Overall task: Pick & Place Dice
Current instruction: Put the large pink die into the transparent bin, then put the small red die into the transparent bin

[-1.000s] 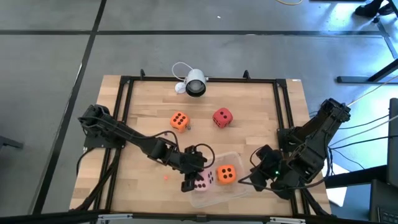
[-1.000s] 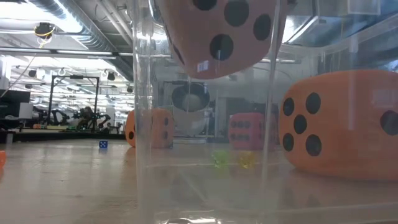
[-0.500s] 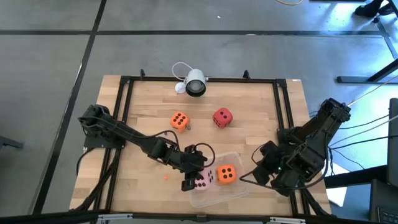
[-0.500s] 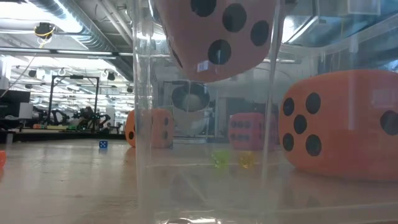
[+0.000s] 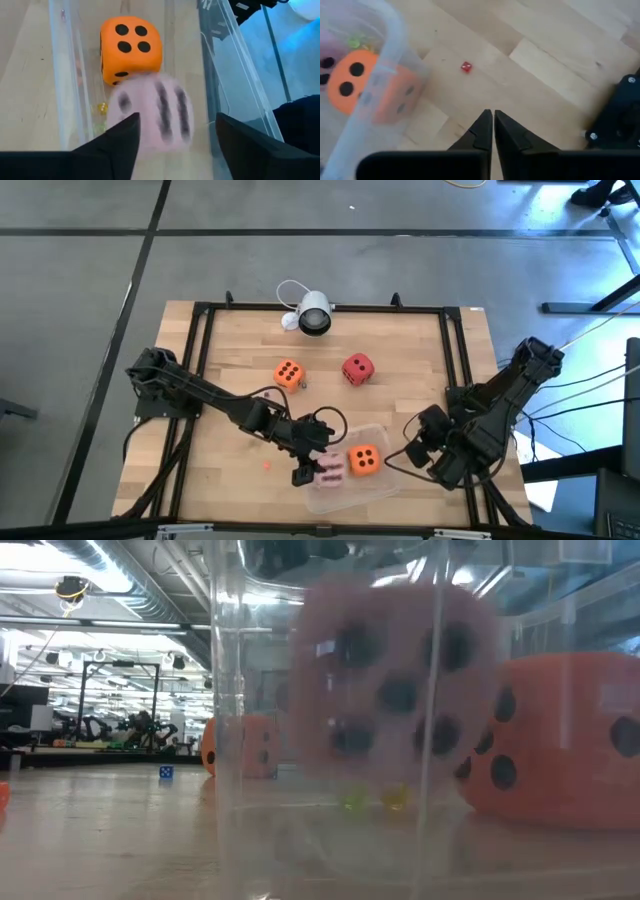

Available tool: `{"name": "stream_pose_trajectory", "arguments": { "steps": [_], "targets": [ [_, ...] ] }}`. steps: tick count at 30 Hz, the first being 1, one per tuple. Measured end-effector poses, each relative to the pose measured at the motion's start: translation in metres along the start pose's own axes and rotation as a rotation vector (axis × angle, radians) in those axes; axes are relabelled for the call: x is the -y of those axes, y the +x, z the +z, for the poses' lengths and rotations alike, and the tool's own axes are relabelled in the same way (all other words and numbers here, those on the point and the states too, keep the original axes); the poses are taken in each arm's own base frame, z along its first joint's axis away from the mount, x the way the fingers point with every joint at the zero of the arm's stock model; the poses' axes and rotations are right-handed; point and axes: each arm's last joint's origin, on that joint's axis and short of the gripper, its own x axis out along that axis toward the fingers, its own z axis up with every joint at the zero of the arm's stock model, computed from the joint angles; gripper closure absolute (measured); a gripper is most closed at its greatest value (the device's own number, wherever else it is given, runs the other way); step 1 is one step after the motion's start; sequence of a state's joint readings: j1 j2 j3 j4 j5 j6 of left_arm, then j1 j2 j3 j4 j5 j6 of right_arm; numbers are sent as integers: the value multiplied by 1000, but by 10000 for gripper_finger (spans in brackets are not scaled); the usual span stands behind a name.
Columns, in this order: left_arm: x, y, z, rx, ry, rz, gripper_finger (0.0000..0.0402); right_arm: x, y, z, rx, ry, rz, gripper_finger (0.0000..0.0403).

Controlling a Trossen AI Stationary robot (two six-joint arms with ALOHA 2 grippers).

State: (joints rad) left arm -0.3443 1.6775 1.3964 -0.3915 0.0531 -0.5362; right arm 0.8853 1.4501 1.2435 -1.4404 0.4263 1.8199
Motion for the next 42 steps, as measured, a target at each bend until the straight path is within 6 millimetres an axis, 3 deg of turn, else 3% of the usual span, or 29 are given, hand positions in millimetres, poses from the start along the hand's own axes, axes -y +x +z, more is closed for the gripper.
{"name": "stream_pose_trajectory", "arguments": {
  "steps": [7, 11, 16, 21, 30, 42],
  "targets": [
    [-3, -1, 6, 13, -76, -62, 132, 7, 14, 1, 18, -36, -45, 311],
    [-1, -11, 19, 68, -102, -122, 135, 11, 39, -4, -22, -78, -86, 268],
    [8, -24, 27, 75, -82, -141, 140, 7, 68, -15, -45, -118, -3, 232],
    [13, -24, 18, -11, -86, -151, 145, 1, 86, -23, -68, -84, 105, 232],
    [32, -31, 5, -113, -66, -266, 159, 4, 80, -19, -5, 1, 162, 241],
    [30, -32, 5, -130, -57, -264, 178, 27, 118, -13, 9, 38, 272, 241]
  ]
}}
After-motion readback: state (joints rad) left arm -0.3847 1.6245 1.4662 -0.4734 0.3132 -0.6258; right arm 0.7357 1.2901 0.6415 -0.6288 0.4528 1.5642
